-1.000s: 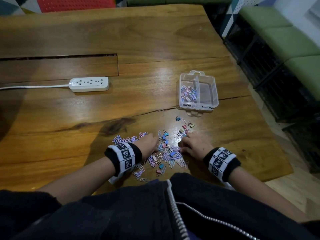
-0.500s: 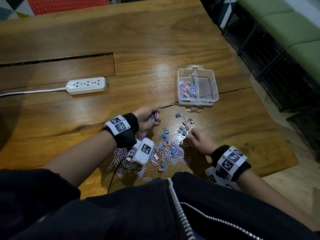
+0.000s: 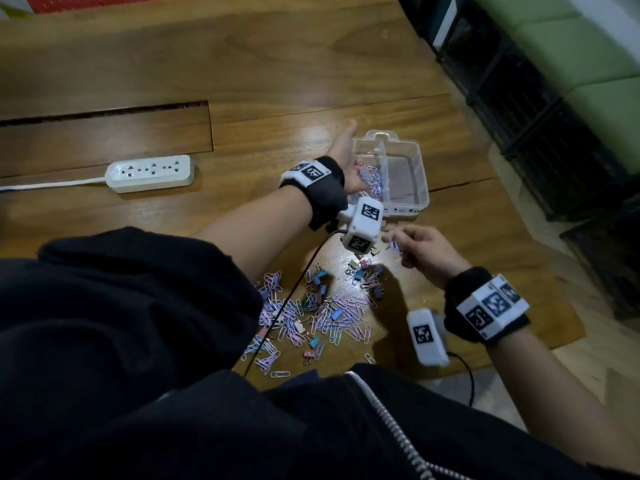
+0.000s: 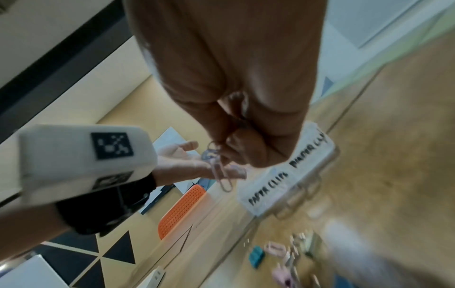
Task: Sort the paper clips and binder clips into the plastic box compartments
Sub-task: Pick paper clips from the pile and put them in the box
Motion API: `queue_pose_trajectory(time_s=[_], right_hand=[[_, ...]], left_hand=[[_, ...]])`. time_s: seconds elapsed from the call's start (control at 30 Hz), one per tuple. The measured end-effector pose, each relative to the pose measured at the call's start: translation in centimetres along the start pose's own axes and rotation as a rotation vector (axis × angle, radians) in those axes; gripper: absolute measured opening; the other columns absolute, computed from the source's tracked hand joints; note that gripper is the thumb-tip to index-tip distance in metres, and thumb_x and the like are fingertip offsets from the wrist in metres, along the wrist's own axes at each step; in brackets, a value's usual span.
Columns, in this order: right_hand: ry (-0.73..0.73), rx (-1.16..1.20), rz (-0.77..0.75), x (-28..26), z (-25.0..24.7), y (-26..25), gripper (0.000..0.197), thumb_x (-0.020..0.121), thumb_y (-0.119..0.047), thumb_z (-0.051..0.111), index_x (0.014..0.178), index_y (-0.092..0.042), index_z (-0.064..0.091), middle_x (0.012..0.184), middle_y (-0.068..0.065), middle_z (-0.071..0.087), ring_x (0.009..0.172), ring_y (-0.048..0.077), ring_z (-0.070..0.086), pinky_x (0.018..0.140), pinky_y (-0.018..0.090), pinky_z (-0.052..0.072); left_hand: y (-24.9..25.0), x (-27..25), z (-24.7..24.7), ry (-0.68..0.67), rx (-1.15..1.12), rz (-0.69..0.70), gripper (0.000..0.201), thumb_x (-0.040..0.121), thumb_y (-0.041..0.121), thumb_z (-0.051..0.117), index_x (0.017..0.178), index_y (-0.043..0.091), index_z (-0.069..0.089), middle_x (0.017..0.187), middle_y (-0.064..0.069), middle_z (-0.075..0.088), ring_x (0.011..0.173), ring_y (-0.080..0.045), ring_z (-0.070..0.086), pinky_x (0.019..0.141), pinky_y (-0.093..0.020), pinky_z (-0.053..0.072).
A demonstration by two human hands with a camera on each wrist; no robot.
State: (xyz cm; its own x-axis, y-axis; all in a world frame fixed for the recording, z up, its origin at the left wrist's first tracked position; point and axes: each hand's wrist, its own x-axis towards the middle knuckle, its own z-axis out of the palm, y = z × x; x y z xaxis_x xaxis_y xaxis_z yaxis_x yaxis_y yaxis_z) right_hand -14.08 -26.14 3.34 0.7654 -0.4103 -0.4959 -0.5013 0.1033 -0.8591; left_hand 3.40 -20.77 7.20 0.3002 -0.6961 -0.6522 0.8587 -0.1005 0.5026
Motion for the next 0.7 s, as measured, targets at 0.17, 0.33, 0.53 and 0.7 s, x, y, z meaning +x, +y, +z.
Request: queue_pose_trajectory(time_s=[0.17,0.33,0.53,0.7], right_hand=[[0.115,-0.040,0.015,3.4,-0.3,-4.5,0.023,0.095,-0.009,0.037,0.078,-0.010,0.053,0.068,0.002,0.044,0.054,0.009,0.038,0.047,0.016,0.036],[0.240,-0.036,-0.042,8.1,0.7,-6.7,0.016,0.094,-0.010,0.040,0.098,-0.003,0.054,0.068,0.002,0.047,0.056,0.010,0.046,0.054,0.020,0.044],[0.097,-0.205,-0.003,9.9,1.4,-6.5,0.022,0.096,-0.019,0.034,0.079,-0.022,0.049,0.083,-0.007,0.045,0.077,0.010,0.046,0.073,0.021,0.041],[0.161,-0.230,-0.125,6.2,0.3,-4.3,0.023,0.091,0.001,0.040,0.109,-0.002,0.054,0.098,0.003,0.053,0.091,0.016,0.051,0.079,0.023,0.049]], left_hand=[[-0.1,0.0,-0.4,0.027,0.299,0.072,0.026,0.093,0.034,0.043,0.106,0.014,0.052,0.104,-0.010,0.050,0.091,-0.020,0.053,0.078,-0.030,0.048],[-1.8,-0.7,-3.3,0.142,0.715,0.199,0.008,0.090,0.004,0.048,0.087,0.007,0.054,0.079,-0.003,0.050,0.060,-0.010,0.046,0.053,-0.018,0.045],[-6.2,-0.7,-5.5,-0.036,1.732,0.193,0.032,0.087,0.001,0.053,0.118,0.006,0.059,0.118,-0.006,0.060,0.108,-0.019,0.056,0.089,-0.023,0.043],[-7.8,0.5,-5.0,-0.124,2.112,0.375,0.037,0.088,0.008,0.052,0.124,0.015,0.054,0.128,-0.007,0.056,0.113,-0.024,0.054,0.099,-0.037,0.045]])
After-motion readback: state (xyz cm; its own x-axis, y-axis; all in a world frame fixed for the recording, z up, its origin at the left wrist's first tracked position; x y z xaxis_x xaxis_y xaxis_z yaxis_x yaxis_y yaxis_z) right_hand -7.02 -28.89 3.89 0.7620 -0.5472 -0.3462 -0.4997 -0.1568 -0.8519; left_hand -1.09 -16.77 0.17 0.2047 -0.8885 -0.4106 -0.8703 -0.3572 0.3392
